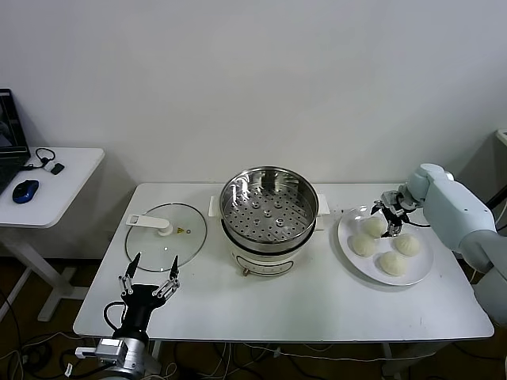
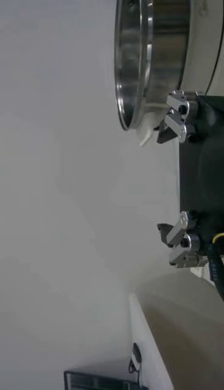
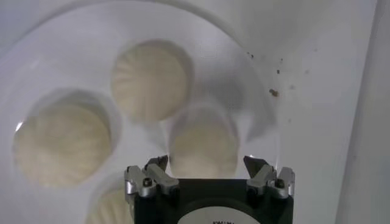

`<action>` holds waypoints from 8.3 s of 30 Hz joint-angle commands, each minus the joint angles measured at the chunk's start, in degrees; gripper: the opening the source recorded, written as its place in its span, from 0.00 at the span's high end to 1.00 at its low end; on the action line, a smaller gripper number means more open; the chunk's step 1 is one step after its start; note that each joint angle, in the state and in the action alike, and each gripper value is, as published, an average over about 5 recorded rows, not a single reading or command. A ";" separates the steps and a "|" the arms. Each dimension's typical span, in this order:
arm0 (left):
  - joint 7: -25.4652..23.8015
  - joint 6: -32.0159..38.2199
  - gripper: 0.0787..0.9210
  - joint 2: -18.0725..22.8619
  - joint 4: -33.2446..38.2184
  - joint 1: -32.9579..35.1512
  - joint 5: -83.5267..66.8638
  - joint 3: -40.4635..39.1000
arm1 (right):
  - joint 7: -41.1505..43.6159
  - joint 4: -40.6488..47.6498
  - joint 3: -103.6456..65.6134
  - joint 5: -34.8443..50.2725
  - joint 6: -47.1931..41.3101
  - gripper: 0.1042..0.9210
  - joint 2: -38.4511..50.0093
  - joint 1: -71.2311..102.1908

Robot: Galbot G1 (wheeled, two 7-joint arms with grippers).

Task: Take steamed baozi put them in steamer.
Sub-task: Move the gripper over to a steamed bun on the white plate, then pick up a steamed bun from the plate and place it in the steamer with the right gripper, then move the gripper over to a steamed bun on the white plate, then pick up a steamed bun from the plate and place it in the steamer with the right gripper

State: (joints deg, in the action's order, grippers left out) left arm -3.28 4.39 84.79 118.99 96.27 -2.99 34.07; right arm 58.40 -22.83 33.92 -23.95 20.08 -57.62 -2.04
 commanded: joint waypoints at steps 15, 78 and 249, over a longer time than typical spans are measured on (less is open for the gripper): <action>0.09 0.15 0.12 0.09 0.00 0.58 -0.57 0.01 | 0.48 0.74 -2.56 -1.82 -0.46 0.30 -0.46 0.72; 2.12 -0.05 0.12 0.31 3.36 3.07 -3.25 1.52 | 3.41 -21.70 38.34 17.15 10.40 0.30 -21.56 -27.50; 2.39 -3.50 0.12 0.21 5.16 4.28 -8.11 0.81 | 7.03 -28.34 34.30 37.92 -18.67 0.40 11.64 -18.76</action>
State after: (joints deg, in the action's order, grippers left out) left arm -0.95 0.95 84.98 124.20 100.63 -11.30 35.08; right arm 65.30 -47.02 61.71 8.03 2.26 -47.26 -11.82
